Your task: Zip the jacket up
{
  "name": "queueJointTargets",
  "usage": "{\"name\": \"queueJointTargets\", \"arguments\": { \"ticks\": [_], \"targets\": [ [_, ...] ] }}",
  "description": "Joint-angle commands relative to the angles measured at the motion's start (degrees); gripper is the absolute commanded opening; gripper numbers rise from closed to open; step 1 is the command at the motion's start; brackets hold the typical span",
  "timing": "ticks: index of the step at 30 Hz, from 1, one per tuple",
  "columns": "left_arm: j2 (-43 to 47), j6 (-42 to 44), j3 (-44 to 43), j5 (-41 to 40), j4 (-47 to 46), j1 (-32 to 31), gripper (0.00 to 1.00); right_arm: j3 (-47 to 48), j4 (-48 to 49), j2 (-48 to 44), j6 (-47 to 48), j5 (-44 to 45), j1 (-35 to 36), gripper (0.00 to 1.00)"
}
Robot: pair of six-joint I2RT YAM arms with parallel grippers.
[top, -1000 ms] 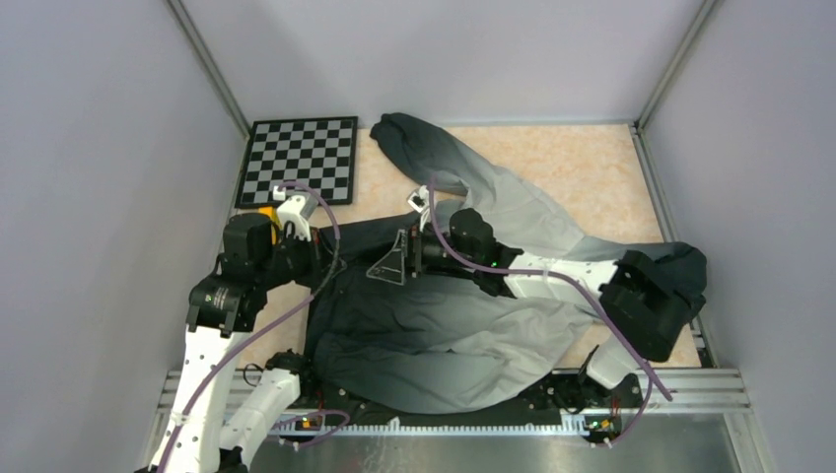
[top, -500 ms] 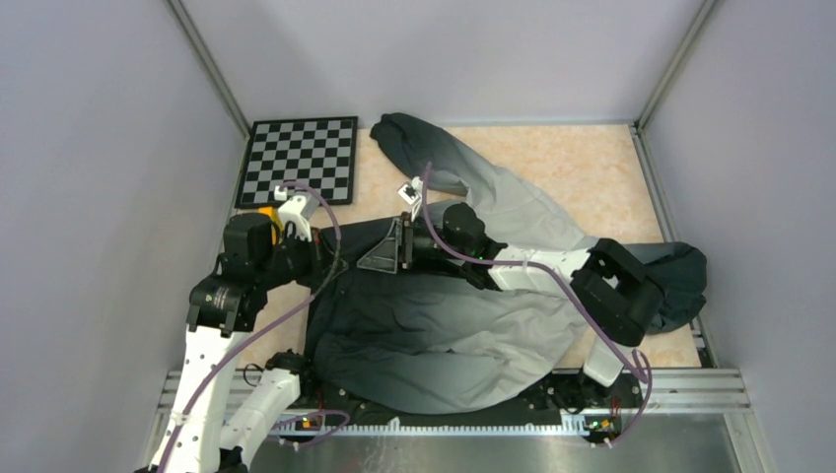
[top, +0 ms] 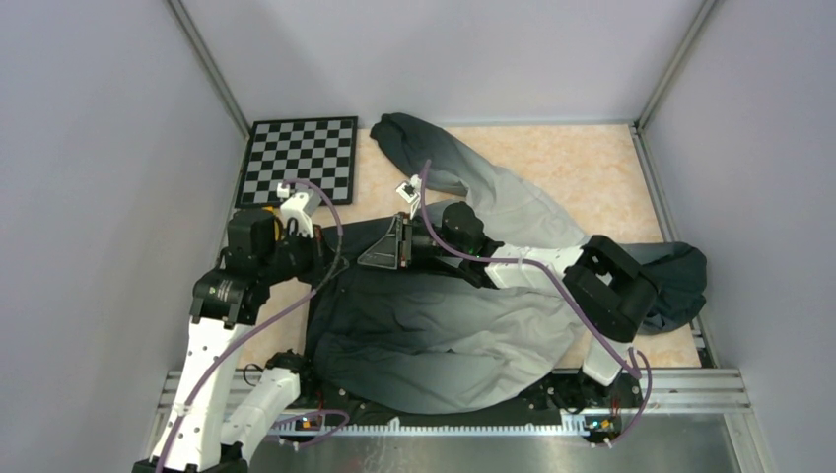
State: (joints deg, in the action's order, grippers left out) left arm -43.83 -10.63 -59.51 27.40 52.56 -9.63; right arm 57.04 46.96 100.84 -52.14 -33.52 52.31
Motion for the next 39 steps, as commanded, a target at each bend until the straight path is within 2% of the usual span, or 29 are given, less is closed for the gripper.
{"name": "queueJointTargets", "arguments": {
  "ticks": [1, 6, 18, 22, 30, 31, 32, 33, 35, 36, 38, 39],
  "targets": [
    [-1.1, -1.0, 0.4, 0.2, -4.3, 0.2, 0.00, 1.6, 4.4, 0.2, 0.0, -1.4, -0.2, 0.35],
    [-1.0, -0.8, 0.3, -0.3, -3.8, 0.2, 0.00, 2.3, 3.9, 0.9, 0.4, -1.4, -0.3, 0.29],
    [-1.1, -0.5, 0.1, -0.5, -3.5, 0.2, 0.00, 3.6, 2.3, 2.7, 1.4, -1.0, 0.9, 0.30],
    [-1.2, -0.5, 0.2, -0.6, -3.4, 0.2, 0.00, 4.0, 1.0, 2.7, 2.3, -0.6, 1.2, 0.24],
    [-1.3, -0.7, 0.2, -0.9, -3.3, 0.2, 0.00, 5.1, -1.2, 2.6, 3.2, 0.6, 1.8, 0.24],
    [-1.3, -0.7, 0.2, -0.9, -3.3, 0.2, 0.00, 5.4, -1.8, 2.6, 3.2, 0.8, 1.9, 0.22],
    [-1.4, -0.9, 0.2, -1.1, -3.3, 0.2, 0.00, 5.8, -2.4, 2.6, 3.1, 1.0, 2.1, 0.14],
    [-1.4, -1.1, 0.2, -1.4, -3.3, 0.2, 0.00, 6.5, -4.0, 2.6, 2.8, 1.7, 2.2, 0.00],
    [-1.9, -2.3, 0.2, -3.1, -3.4, 0.2, 0.00, 8.4, -13.1, 1.6, 1.0, 7.3, 2.9, 0.00],
    [-2.3, -3.1, 0.3, -4.5, -3.4, 0.2, 0.00, 9.9, -21.7, -0.1, -0.8, 14.1, 3.9, 0.00],
    [-4.0, -5.7, 0.3, -8.3, -2.9, 0.2, 0.00, 17.1, -46.6, -2.2, -1.5, 34.6, 7.4, 0.00],
    [-5.2, -7.3, 0.5, -10.7, -2.4, 0.2, 0.00, 20.6, -54.7, -2.4, -1.2, 39.8, 9.3, 0.00]
  ]
}}
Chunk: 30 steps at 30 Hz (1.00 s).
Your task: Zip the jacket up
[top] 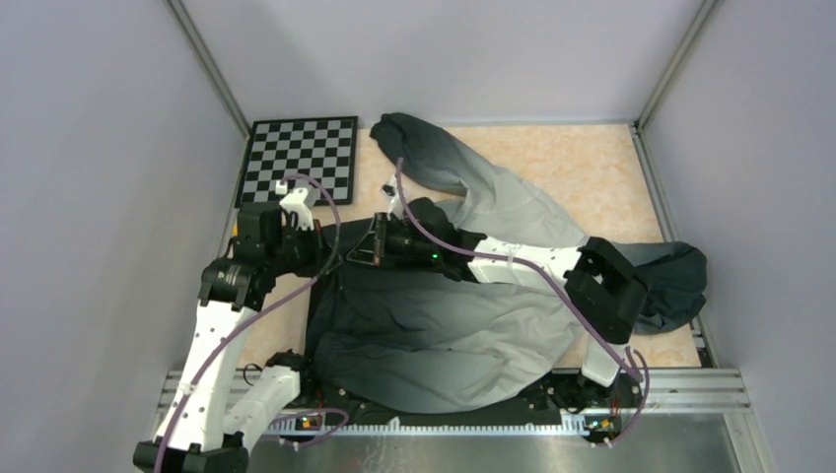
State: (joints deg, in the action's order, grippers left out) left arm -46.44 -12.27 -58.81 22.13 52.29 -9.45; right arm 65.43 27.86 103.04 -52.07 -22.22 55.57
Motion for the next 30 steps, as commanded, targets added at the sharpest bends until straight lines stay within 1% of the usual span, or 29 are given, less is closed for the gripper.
{"name": "queueJointTargets", "arguments": {
  "ticks": [1, 3, 5, 7, 10, 12, 15, 18, 19, 22, 25, 26, 27, 30],
  "targets": [
    [-4.6, -7.2, -0.1, -7.4, -1.4, 0.0, 0.00, 15.6, -43.0, -4.3, -2.8, 31.7, 7.0, 0.00],
    [-7.5, -10.0, 0.0, -9.6, -0.4, 0.1, 0.00, 20.8, -53.4, -2.1, -6.1, 33.5, 7.2, 0.00],
    [-10.0, -11.8, 0.4, -10.5, -0.3, 0.1, 0.00, 26.2, -63.0, 1.9, -8.2, 36.1, 7.2, 0.00],
    [-11.9, -13.9, 1.0, -12.2, -0.6, 0.1, 0.00, 33.0, -71.7, 6.8, -8.6, 37.0, 7.5, 0.00],
    [-13.8, -14.4, 1.2, -13.4, 0.2, 0.1, 0.00, 40.3, -79.7, 13.6, -7.5, 42.8, 9.5, 0.00],
    [-13.5, -13.9, 1.8, -14.7, 0.0, 0.2, 0.00, 42.0, -81.5, 16.5, -7.0, 42.3, 9.4, 0.00],
    [-13.1, -13.9, 1.0, -18.8, 1.6, 0.6, 0.00, 40.1, -76.9, 17.5, -2.6, 40.2, 9.5, 0.00],
    [-12.2, -13.9, 0.5, -20.9, 2.7, 1.3, 0.00, 36.4, -68.9, 16.3, 1.8, 39.2, 9.3, 0.00],
    [-11.8, -13.8, 0.7, -20.1, 2.5, 1.4, 0.00, 36.9, -68.1, 16.9, 2.7, 38.7, 9.0, 0.00],
    [-10.4, -13.0, 1.7, -17.1, 1.9, 1.5, 0.00, 40.6, -70.4, 19.7, 4.6, 39.5, 8.1, 0.00],
    [-9.0, -12.4, 2.6, -17.2, 2.2, 1.5, 0.00, 40.0, -68.6, 19.5, 6.2, 37.8, 7.2, 0.00],
    [-8.4, -11.8, 2.8, -16.5, 1.8, 1.5, 0.00, 39.3, -66.2, 18.7, 8.1, 35.6, 7.2, 0.00],
    [-7.8, -10.7, 3.1, -15.0, 1.1, 1.5, 0.00, 37.3, -60.0, 16.9, 10.1, 32.4, 7.2, 0.00],
    [-6.9, -9.2, 3.4, -11.9, 0.3, 1.5, 0.00, 28.6, -45.9, 11.0, 13.2, 21.3, 7.0, 0.00]
  ]
}}
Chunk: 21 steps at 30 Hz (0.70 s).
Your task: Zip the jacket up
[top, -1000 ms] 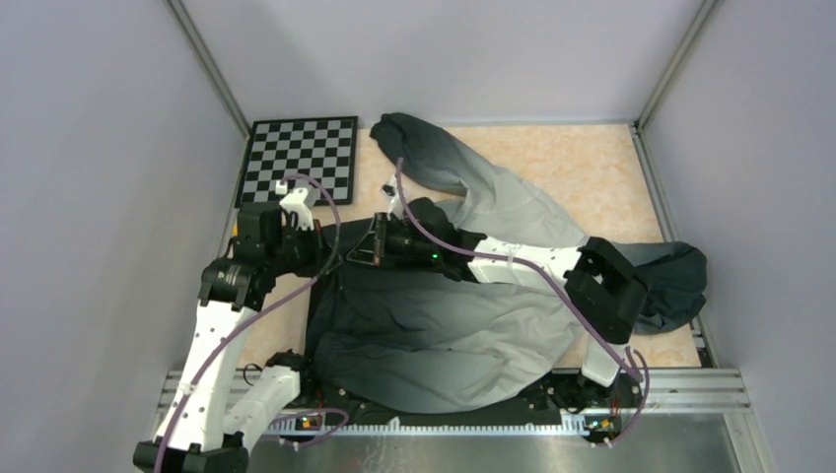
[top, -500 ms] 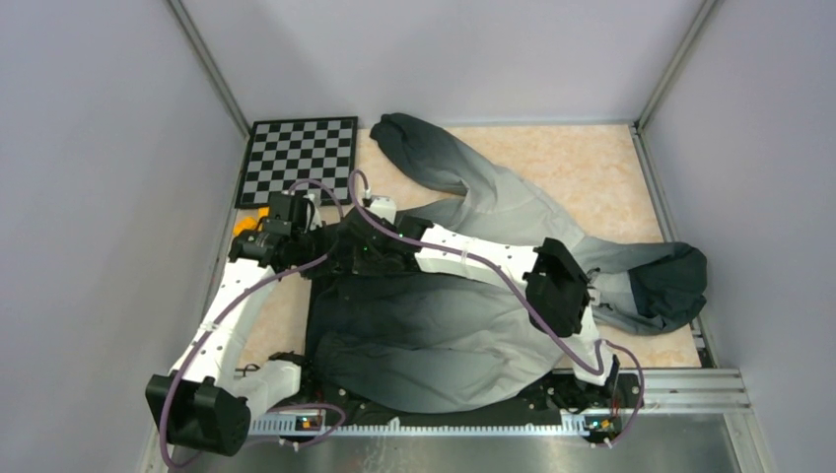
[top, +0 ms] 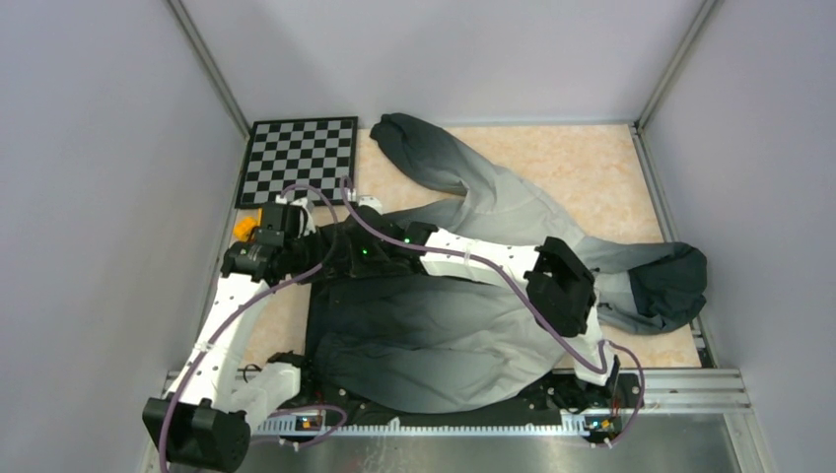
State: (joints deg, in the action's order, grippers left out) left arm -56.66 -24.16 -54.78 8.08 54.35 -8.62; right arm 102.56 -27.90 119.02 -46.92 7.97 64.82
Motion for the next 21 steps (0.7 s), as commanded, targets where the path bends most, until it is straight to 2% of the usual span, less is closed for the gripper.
{"name": "queueJointTargets", "arguments": {
  "ticks": [1, 7, 11, 17, 21],
  "targets": [
    [3.3, 3.1, -0.6, 2.9, -1.8, 0.6, 0.00, -9.2, 11.5, -6.1, 8.3, -11.1, -2.5, 0.00],
    [4.4, 3.9, -0.7, 4.8, -1.7, 0.6, 0.00, -12.6, 15.3, -7.9, 5.4, -19.2, -4.7, 0.00],
    [4.9, 4.2, -0.2, 4.4, -1.3, 0.6, 0.00, -19.2, 26.9, -11.3, 0.8, -28.1, -6.4, 0.00],
    [6.1, 3.9, 0.5, 4.3, -2.1, 0.6, 0.00, -23.1, 44.4, -13.9, -6.9, -37.3, -6.3, 0.00],
    [8.8, 3.2, 0.3, 4.8, -3.8, 0.6, 0.00, -22.6, 48.9, -11.5, -10.6, -40.2, -6.1, 0.00]
  ]
}}
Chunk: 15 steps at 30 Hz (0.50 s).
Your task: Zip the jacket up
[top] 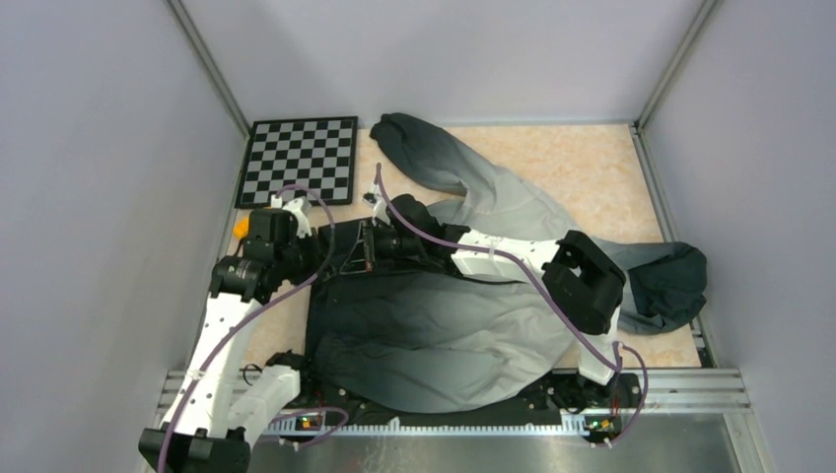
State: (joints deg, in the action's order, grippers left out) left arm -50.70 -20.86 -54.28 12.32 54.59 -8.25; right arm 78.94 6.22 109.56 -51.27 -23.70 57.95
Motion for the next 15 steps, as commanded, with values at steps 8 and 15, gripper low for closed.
{"name": "queueJointTargets", "arguments": {
  "ticks": [8, 15],
  "targets": [
    [5.5, -0.8, -0.5, -2.8, -3.6, 0.3, 0.00, 1.2, 14.9, -4.2, -4.0, -8.4, 1.2, 0.00],
    [7.7, -0.7, -0.6, -1.4, -5.0, 0.3, 0.00, 2.6, 0.6, -5.0, 0.8, -0.4, 1.1, 0.00]
  ]
}}
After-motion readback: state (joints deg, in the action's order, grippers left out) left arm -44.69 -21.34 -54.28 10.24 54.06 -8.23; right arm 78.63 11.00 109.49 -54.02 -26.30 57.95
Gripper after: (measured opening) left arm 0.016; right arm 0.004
